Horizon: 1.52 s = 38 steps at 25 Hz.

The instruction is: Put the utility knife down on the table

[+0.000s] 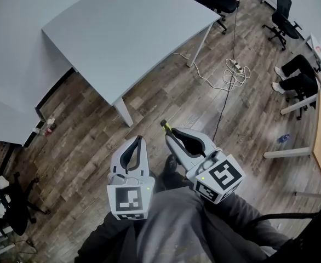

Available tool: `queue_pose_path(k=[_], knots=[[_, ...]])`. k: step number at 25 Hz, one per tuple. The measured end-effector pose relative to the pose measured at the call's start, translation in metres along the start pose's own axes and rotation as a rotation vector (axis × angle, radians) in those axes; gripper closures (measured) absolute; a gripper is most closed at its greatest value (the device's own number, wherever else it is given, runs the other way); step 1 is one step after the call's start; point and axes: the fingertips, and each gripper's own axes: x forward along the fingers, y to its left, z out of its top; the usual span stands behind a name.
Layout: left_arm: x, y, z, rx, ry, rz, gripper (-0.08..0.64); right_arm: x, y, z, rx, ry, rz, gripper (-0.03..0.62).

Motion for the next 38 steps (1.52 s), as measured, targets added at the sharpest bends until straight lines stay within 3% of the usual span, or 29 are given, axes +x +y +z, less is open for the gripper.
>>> queue_pose_path(k=[23, 28, 38], knots=[[0.134, -0.047, 0.027, 0.064, 0.104, -0.001, 0.557, 0.018, -0.142, 0.021, 0.08, -0.03, 0.038, 0.535], [0.154, -0.028, 0.034, 0.053, 0.093, 0.036, 0.557, 0.027, -0.16, 0.026, 0.095, -0.03, 0.028, 0.535], [0.204, 0.008, 0.047, 0.053, 0.072, 0.004, 0.557, 0.082, -0.186, 0.036, 0.085, -0.009, 0.011, 0.535]])
